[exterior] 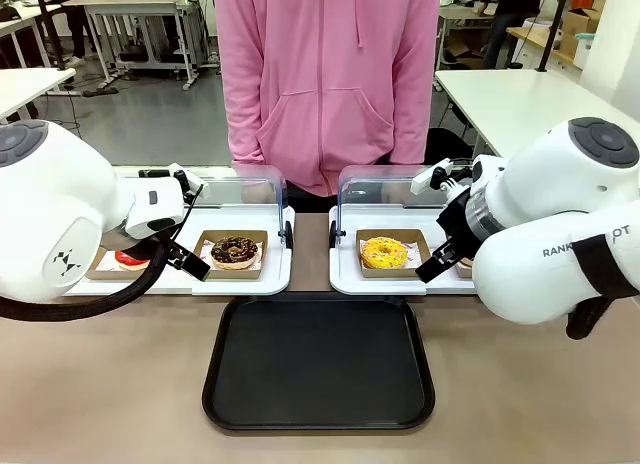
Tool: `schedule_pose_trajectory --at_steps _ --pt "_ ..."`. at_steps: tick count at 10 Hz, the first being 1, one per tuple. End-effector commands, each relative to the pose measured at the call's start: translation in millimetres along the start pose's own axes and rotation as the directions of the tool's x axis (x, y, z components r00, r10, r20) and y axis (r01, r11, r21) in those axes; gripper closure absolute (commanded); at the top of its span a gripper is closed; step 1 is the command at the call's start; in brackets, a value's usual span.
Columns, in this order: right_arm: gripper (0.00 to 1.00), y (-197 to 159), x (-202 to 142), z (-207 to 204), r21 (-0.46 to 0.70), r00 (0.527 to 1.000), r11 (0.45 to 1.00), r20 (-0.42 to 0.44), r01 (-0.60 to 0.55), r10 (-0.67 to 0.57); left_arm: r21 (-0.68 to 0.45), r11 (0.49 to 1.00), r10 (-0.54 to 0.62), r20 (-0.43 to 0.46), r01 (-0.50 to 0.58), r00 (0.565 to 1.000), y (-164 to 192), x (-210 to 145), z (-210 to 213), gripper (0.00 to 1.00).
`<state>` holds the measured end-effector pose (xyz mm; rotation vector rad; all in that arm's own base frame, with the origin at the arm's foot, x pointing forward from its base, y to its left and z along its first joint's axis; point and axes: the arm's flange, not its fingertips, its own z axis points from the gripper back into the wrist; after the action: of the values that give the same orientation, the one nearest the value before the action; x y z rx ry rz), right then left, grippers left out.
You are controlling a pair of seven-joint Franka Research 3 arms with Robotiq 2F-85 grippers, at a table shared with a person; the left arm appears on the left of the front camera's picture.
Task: Move the fourth donut from the left to the tray.
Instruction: Pick up the Paper togo box containing the Donut indicated by the person and place it on the Handle tray.
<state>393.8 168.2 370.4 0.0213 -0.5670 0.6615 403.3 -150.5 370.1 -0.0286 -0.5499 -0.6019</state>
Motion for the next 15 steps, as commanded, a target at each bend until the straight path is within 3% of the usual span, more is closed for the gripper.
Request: schedule_pose_trajectory --at_steps 1,4,8,10,11,13,15 --pt "0.00 -0.2 0.0 0.0 0.000 1.000 1.000 0.000 0.002 -0.002 0.000 1.000 0.000 0.000 0.000 1.000 0.0 0.1 0.2 0.00" --pt "0.00 0.0 0.0 0.0 0.000 1.000 1.000 0.000 0.000 0.000 0.000 1.000 0.000 0.000 0.000 1.000 0.0 0.0 0.0 0.00" --pt "0.00 -73.8 27.7 81.8 0.134 0.990 0.990 0.132 0.040 -0.058 -0.217 0.973 -0.067 0.049 0.076 0.997 72.2 36.8 78.8 0.00" --pt "0.00 -132.9 10.0 113.1 0.213 0.976 0.974 0.187 0.072 -0.113 -0.323 0.931 -0.163 0.054 0.172 0.985 124.9 30.1 111.0 0.00" --pt "0.00 -164.6 -5.8 123.7 0.219 0.959 0.966 0.217 0.135 -0.183 -0.368 0.914 -0.133 0.119 0.168 0.984 151.2 22.4 114.9 0.00" --pt "0.00 -209.9 -45.1 134.3 0.321 0.935 0.940 0.286 0.115 -0.212 -0.469 0.851 -0.146 0.220 0.236 0.965 206.3 -17.0 126.4 0.00" --pt "0.00 -255.1 -89.0 140.5 0.392 0.898 0.918 0.378 0.064 -0.224 -0.493 0.814 -0.157 0.324 0.308 0.933 248.4 -57.3 129.7 0.00"
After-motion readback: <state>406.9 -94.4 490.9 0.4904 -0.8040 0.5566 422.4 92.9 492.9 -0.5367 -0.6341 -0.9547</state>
